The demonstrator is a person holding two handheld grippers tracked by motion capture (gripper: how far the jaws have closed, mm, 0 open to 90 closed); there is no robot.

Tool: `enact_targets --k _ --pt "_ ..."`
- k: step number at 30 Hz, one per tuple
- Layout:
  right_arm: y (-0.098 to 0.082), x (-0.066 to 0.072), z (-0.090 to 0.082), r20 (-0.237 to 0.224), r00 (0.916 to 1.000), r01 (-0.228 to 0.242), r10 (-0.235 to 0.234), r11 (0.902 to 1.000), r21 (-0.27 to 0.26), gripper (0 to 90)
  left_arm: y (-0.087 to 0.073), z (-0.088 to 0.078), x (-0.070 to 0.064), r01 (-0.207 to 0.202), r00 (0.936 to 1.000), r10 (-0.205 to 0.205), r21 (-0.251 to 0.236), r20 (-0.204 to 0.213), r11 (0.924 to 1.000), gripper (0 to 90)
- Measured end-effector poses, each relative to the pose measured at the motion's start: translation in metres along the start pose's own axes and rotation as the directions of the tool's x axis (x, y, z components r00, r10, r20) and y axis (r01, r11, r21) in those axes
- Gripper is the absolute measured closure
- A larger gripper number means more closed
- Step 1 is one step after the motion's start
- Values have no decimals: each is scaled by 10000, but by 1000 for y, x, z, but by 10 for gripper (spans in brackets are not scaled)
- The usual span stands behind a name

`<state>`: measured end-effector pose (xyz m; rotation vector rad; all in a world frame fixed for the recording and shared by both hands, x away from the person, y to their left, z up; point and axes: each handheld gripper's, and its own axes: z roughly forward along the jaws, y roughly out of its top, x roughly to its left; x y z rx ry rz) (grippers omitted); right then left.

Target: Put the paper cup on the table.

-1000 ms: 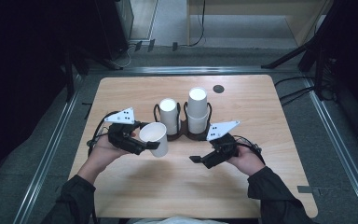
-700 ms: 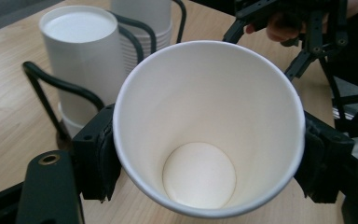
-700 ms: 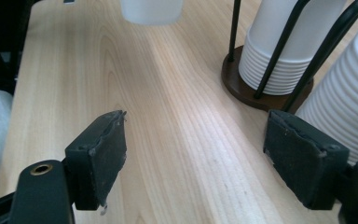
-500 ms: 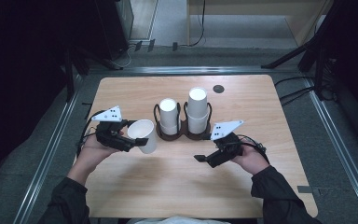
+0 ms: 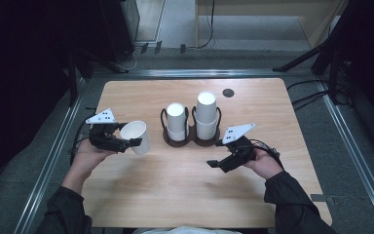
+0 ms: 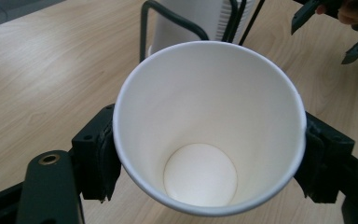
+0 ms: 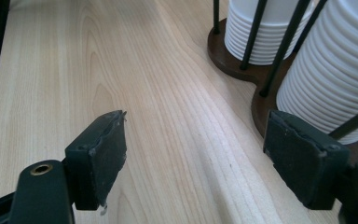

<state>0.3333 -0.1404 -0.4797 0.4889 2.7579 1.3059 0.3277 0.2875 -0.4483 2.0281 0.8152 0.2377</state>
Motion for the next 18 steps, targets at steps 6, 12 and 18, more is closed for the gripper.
enact_targets --k 6,12,18 --pt "-2 -2 -2 75 10000 -64 64 10000 -49 214 -7 -1 17 252 9981 -246 113 -573 9996 221" --pt "-5 -2 -3 157 9998 -157 158 9999 -35 215 -14 -1 37 558 9918 -546 74 -1154 9984 221" --pt "-9 -1 -5 284 9993 -248 247 9997 14 214 -17 4 52 699 9850 -651 247 -1598 9972 220"
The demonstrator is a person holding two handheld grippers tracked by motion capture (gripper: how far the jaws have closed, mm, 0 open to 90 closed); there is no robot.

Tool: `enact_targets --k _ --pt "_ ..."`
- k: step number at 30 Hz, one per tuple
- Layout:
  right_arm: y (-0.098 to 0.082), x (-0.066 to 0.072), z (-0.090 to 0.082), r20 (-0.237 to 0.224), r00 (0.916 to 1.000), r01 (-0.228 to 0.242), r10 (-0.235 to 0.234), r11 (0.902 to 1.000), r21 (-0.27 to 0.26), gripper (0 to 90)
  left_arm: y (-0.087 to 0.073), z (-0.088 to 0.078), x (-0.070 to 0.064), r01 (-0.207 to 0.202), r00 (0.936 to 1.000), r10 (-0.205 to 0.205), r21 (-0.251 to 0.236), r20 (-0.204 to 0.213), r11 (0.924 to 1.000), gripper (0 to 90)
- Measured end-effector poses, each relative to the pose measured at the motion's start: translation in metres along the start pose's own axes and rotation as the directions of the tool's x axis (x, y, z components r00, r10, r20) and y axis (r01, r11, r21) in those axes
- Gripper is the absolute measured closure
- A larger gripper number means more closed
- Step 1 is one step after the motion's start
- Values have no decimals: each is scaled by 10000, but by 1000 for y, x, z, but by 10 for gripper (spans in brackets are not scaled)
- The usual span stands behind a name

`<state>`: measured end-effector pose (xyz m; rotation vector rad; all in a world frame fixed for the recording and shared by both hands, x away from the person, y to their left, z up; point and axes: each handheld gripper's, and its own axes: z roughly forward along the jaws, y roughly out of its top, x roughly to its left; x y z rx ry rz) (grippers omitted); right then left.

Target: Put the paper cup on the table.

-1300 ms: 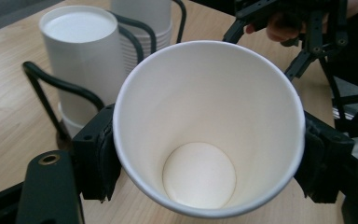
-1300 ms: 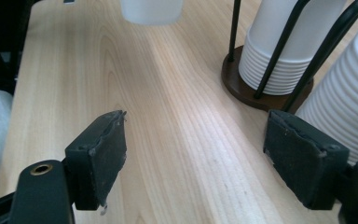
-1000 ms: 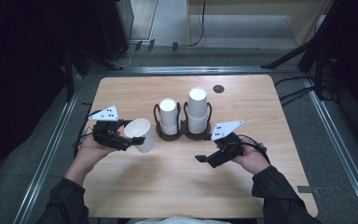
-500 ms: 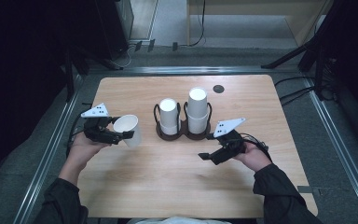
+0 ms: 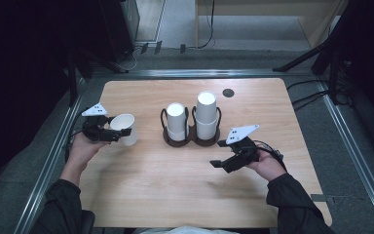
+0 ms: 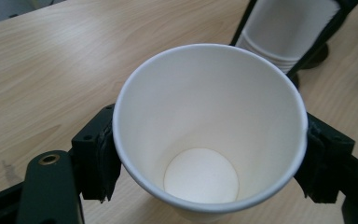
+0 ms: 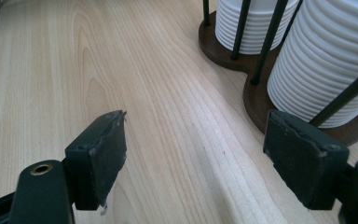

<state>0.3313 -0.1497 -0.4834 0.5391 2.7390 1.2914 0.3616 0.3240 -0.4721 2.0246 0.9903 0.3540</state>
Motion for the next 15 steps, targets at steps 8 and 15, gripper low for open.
enact_targets --k 8,15 --pt "-7 1 -4 154 9998 -146 146 9999 30 214 -3 11 21 226 9980 -221 66 -600 9997 218" --pt "-11 2 -8 266 9994 -223 222 9998 8 214 -5 19 30 471 9962 -456 179 -745 9987 212"
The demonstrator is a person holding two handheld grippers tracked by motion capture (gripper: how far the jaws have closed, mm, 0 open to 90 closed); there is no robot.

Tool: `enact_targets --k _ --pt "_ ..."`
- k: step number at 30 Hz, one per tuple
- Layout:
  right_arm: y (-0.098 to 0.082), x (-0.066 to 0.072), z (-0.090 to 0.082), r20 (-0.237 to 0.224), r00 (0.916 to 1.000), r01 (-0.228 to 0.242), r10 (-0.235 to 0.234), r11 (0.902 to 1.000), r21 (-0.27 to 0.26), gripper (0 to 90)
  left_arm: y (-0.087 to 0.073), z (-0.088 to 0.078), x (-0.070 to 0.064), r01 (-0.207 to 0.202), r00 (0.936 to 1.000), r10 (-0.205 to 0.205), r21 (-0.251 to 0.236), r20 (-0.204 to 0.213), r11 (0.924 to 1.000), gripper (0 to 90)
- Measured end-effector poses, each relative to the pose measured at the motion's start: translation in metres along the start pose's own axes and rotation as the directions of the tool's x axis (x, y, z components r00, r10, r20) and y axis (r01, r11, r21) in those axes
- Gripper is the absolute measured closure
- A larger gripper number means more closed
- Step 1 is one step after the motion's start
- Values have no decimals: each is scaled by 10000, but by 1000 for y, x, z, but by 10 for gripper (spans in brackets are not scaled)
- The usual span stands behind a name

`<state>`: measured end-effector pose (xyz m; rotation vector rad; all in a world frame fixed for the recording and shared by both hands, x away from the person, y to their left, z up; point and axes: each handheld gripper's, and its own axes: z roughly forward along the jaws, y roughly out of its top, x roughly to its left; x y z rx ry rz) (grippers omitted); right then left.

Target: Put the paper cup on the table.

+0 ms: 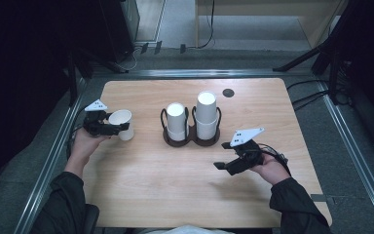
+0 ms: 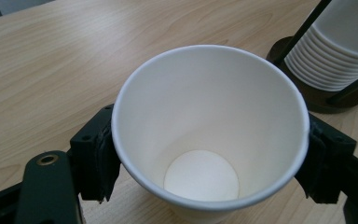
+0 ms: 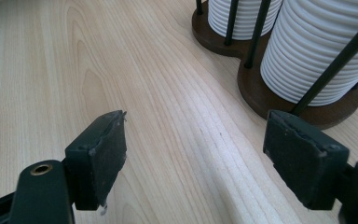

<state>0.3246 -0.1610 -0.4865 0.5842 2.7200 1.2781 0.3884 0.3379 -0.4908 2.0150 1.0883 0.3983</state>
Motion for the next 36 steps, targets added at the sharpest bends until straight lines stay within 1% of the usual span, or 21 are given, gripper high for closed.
enact_targets --k 4,6,7,8,9,12,18,23,28,36 --pt "-2 -1 -2 33 9999 -96 96 9999 -51 214 -2 2 3 162 9999 -162 40 -12 9999 209" --pt "-2 -2 -3 67 9999 -135 136 9999 -53 214 -2 3 3 67 10000 -66 180 -72 9998 208" --pt "-3 -2 -3 82 9999 -140 140 9999 -48 214 -2 3 2 55 10000 -54 177 -35 9998 207" --pt "-3 -2 -4 92 9999 -132 133 9999 -53 214 -2 3 1 -56 9999 58 199 -95 9998 229" --pt "-3 -2 -4 80 9999 -132 133 9999 -81 214 -2 3 1 -107 9999 109 220 -79 9997 226" --pt "-2 -3 -4 96 9998 -149 150 9998 -107 214 -3 4 0 -111 9999 109 204 86 9997 225" --pt "-3 -3 -5 124 9999 -106 107 9999 -118 214 -3 4 -1 -111 9998 108 192 155 9998 221" --pt "-2 -3 -6 117 9998 -135 136 9998 -162 214 -3 3 0 -7 9995 1 178 323 9998 209" --pt "-2 -3 -6 148 9999 -83 86 9998 -163 214 -3 2 0 234 9988 -235 37 424 9997 131" --pt "-1 -3 -5 153 9999 -32 34 9999 -132 214 -4 0 1 391 9979 -397 130 504 9991 111"
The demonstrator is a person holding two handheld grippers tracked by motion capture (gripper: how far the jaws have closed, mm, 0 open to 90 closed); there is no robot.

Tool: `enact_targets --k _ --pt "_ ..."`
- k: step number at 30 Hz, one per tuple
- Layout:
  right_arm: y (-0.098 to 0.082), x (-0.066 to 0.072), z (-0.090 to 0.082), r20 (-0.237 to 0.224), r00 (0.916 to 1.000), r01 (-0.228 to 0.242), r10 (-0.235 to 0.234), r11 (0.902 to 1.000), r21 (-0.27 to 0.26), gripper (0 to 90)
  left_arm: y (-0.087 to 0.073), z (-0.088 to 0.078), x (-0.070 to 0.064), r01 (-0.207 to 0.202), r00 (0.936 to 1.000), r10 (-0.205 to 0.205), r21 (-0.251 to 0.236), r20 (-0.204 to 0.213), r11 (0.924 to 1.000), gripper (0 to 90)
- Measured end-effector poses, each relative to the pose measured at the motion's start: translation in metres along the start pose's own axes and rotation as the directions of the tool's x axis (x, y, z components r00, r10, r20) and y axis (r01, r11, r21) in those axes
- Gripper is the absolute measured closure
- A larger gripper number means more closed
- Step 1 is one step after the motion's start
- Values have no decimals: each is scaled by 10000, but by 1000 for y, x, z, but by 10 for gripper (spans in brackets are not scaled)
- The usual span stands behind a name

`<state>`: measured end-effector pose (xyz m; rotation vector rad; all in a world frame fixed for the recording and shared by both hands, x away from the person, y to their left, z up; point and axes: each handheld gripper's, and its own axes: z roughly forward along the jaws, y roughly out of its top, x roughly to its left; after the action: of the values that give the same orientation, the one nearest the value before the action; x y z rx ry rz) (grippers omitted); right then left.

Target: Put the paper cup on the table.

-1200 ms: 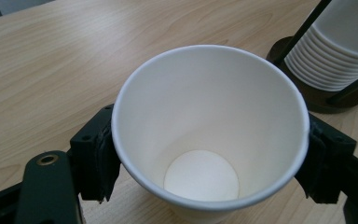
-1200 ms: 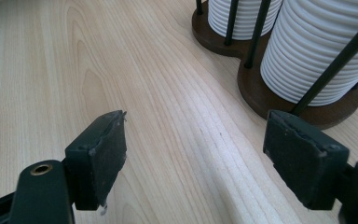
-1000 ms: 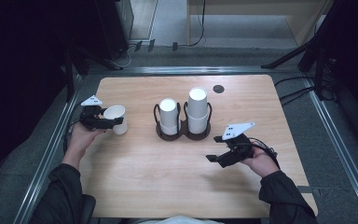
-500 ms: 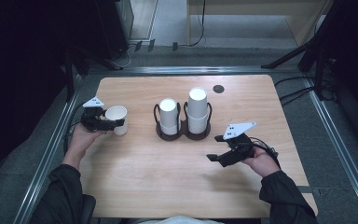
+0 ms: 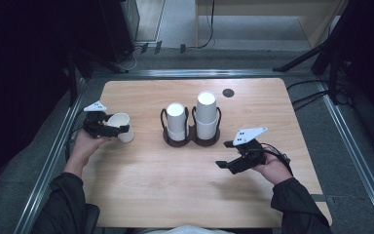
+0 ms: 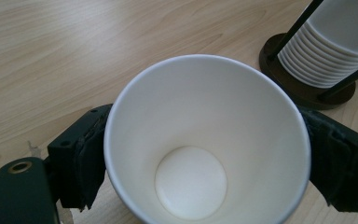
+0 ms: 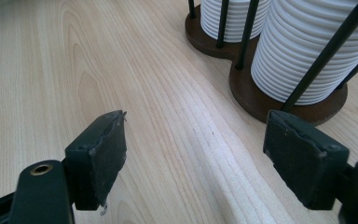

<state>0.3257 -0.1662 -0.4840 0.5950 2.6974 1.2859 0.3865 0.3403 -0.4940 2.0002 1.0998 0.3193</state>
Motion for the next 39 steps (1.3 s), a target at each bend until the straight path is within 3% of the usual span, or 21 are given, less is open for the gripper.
enact_targets --k 4,20,28,32,36,39 --pt "1 0 0 -16 10000 16 -16 10000 -10 214 0 -2 -1 48 9997 -48 -9 229 10000 102" --pt "2 0 2 -45 9999 115 -114 9999 111 214 5 -13 -1 322 9988 -321 -28 382 9995 75" --pt "3 0 2 -39 9999 113 -113 9999 111 214 13 -21 -8 167 9996 -166 -14 226 9999 75" --pt "3 -1 3 -32 9999 148 -147 9998 133 214 17 -29 -12 101 9998 -99 104 -190 9999 76" --pt "3 -2 2 -19 9998 200 -200 9996 174 214 23 -35 -18 239 9997 -239 -10 -2 9997 76" --pt "2 -1 2 -7 9998 208 -208 9995 217 214 27 -36 -27 79 9999 -80 103 99 9999 77"
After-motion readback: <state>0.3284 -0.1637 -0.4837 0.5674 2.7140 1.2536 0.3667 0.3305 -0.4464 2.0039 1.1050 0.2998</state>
